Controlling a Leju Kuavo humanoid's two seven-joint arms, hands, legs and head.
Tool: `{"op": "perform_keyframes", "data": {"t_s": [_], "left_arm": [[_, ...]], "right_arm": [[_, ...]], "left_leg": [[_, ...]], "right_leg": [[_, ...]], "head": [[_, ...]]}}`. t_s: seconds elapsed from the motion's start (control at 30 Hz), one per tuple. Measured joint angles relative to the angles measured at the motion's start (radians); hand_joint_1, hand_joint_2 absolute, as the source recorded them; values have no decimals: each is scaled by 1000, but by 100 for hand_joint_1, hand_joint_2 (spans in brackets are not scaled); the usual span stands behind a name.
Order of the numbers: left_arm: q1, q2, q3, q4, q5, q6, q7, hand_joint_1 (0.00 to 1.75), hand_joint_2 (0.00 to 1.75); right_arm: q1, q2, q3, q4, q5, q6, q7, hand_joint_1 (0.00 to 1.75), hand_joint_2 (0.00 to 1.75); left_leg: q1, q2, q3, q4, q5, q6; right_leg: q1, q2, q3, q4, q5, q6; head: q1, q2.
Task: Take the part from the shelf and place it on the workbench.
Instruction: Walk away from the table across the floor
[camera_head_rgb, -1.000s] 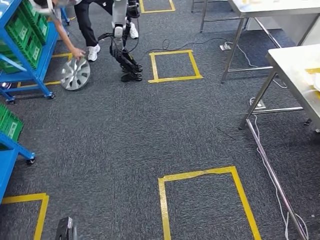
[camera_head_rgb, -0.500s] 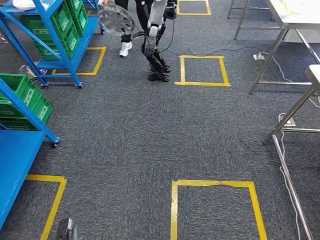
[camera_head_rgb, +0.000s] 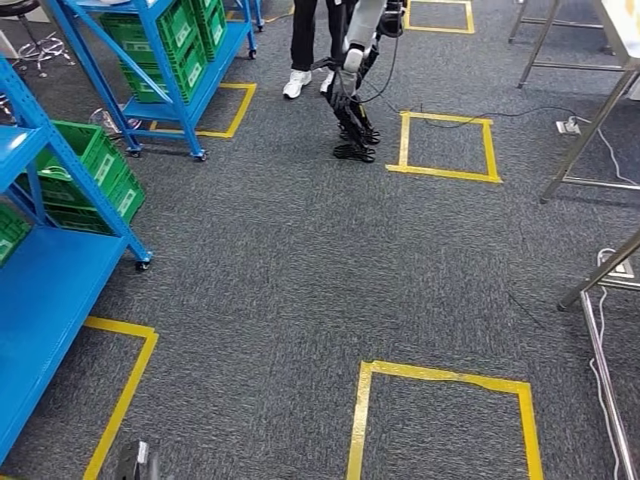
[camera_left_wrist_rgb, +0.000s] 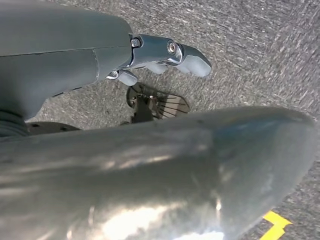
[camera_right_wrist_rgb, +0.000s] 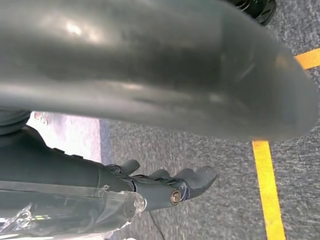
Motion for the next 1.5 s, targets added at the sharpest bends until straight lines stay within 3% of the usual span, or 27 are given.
{"op": "perform_keyframes", "data": {"t_s": [0.07, 0.13, 0.17, 0.23, 0.3, 0.33, 0.37, 0.43, 0.47, 0.53, 0.6, 0.67, 0.73, 0.77, 0.83, 0.9, 0.97, 1.03, 1.1, 1.13, 1.2, 1.27, 1.3, 1.33, 1.4, 1.43, 1.5], "left_arm": [[2, 0, 0, 0, 0, 0, 0, 0, 0], [6, 0, 0, -1, 0, 1, 0, 0, 0], [6, 0, 0, -1, 0, 1, 0, 0, 0], [4, -2, 0, -1, 0, 1, 0, 0, 0], [4, -3, 0, -1, 0, 2, 1, 0, 0], [5, -3, 0, -1, 0, 3, 3, 0, 0], [6, -4, 0, -1, 1, 3, 5, 0, 0], [5, -6, 0, -2, 4, 3, 8, 0, 0], [4, -7, 0, -3, 6, 2, 9, 0, 0], [4, -7, 0, -6, 8, 1, 11, 0, 0], [8, -8, 0, -7, 9, -2, 12, 0, 0], [10, -8, 0, -8, 9, -4, 12, 0, 0], [6, -8, 0, -8, 9, -4, 12, 0, 0], [5, -8, 0, -8, 9, -4, 12, 0, 0], [8, -9, 0, -8, 9, -5, 13, 0, 0], [10, -8, -1, -8, 9, -5, 13, 0, 0], [7, -8, -1, -8, 10, -8, 13, 0, 0], [4, -8, -1, -8, 14, -20, 12, 0, 0], [7, -7, -1, -8, 18, -33, 12, 0, 0], [10, -6, -1, -8, 19, -37, 12, 0, 0], [12, -7, -2, -8, 19, -41, 12, 0, 0], [11, -7, -3, -8, 12, -41, 12, 0, 0], [11, -7, -5, -8, 7, -39, 12, 0, 0], [12, -7, -8, -8, 1, -37, 12, 0, 0], [15, -7, -14, -8, -8, -31, 12, 0, 0], [15, -7, -18, -8, -10, -28, 12, 0, 0], [14, -7, -23, -8, -12, -23, 12, 0, 0]], "right_arm": [[-2, 0, 0, 0, 0, -1, 1, 0, 0], [-5, 0, 1, 0, 0, -1, 1, 0, 0], [-5, 0, 1, 0, 0, -1, 1, 0, 0], [-3, 0, 1, 1, 0, -1, 1, 0, 0], [0, 0, 1, 1, 1, -1, 2, 0, 0], [1, 0, 1, 1, 2, -1, 2, 0, 0], [2, 0, 1, 1, 2, -1, 3, 0, 0], [2, -1, 1, 2, 4, -1, 3, 0, 0], [2, -1, 1, 3, 4, -1, 3, 0, 0], [1, -2, 1, 4, 5, -1, 4, 0, 0], [-1, -2, 1, 5, 6, -1, 4, 0, 0], [-1, -3, 1, 5, 7, 0, 4, 0, 0], [1, -4, 2, 5, 7, 1, 4, 0, 0], [3, -4, 1, 5, 8, 1, 4, 0, 0], [4, -5, 1, 5, 8, 1, 4, 0, 0], [3, -5, 2, 5, 8, 1, 4, 0, 0], [2, -5, 2, 6, 9, 2, 3, 0, 0], [3, -5, 2, 6, 10, 5, 2, 0, 0], [1, -5, 3, 6, 11, 7, 1, 0, 0], [0, -5, 5, 6, 12, 8, 1, 0, 0], [-1, -5, 8, 6, 12, 9, 1, 0, 0], [1, -6, 9, 6, 12, 9, 1, 0, 0], [3, -6, 9, 6, 12, 8, 1, 0, 0], [4, -6, 9, 6, 12, 8, 1, 0, 0], [5, -6, 9, 6, 12, 8, 1, 0, 0], [4, -6, 9, 6, 12, 8, 1, 0, 0], [4, -6, 9, 7, 12, 8, 0, 0, 0]], "left_leg": [[-2, -10, 0, -9, -2, 12], [1, -25, 1, -13, 2, 24], [3, -34, 1, -15, 5, 29], [5, -51, 1, -16, 6, 36], [4, -70, 1, -15, 6, 37], [5, -81, 2, -15, 6, 37], [5, -91, 3, -15, 6, 36], [5, -112, 4, -12, 6, 30], [4, -122, 1, -9, 6, 25], [4, -138, -6, -6, 9, 13], [9, -143, -12, -6, 11, 2], [9, -113, -31, 33, -18, -7], [8, -76, -85, 148, -83, -12], [8, -69, -115, 212, -110, -14], [8, -65, -140, 267, -116, -15], [8, -55, -96, 188, -61, -12], [4, -20, -28, 63, -14, -7], [0, -1, -1, 3, -6, 2], [0, -16, -2, -3, -7, 13], [1, -23, -1, -5, -5, 18], [6, -38, 0, -8, -2, 29], [6, -55, 0, -8, -1, 34], [6, -64, 0, -8, -1, 35], [6, -74, 0, -7, -1, 35], [8, -95, 3, -7, -1, 33], [9, -105, 4, -6, -1, 29], [9, -124, 0, -1, -2, 18]], "right_leg": [[1, -14, 2, -1, -2, 10], [-3, 7, -5, 20, -19, 21], [-5, 26, -22, 57, -41, 27], [-8, 61, -82, 185, -104, 34], [-8, 68, -134, 286, -134, 37], [-9, 70, -137, 286, -121, 37], [-11, 73, -119, 245, -90, 37], [-18, 104, -55, 108, -23, 37], [-21, 122, -29, 55, -6, 36], [-22, 139, -9, 12, 0, 27], [-19, 125, -9, 9, 3, 13], [-19, 107, -8, 4, 8, 0], [-16, 83, -9, 3, 8, -8], [-14, 71, -9, 3, 7, -10], [-12, 49, -10, 3, 6, -12], [-12, 32, -7, 3, 5, -10], [-8, 17, -5, 5, 1, -4], [-2, 2, -4, 7, -2, 6], [-2, -9, -3, 6, -5, 16], [-4, -1, -5, 14, -13, 21], [-7, 34, -35, 86, -57, 32], [-8, 62, -97, 219, -117, 36], [-9, 66, -123, 270, -133, 38], [-9, 67, -136, 290, -130, 38], [-13, 73, -106, 219, -74, 39], [-17, 87, -74, 149, -39, 40], [-24, 121, -21, 40, -4, 38]], "head": [[2, 0], [5, 0], [7, 0], [11, 0], [12, 0], [12, 0], [12, 0], [13, 0], [13, 0], [12, 0], [12, 0], [8, 0], [3, 0], [2, 0], [2, 0], [2, 0], [2, 0], [2, 0], [3, 0], [4, 0], [8, 0], [12, 0], [12, 0], [12, 0], [12, 0], [13, 0], [13, 0]]}}
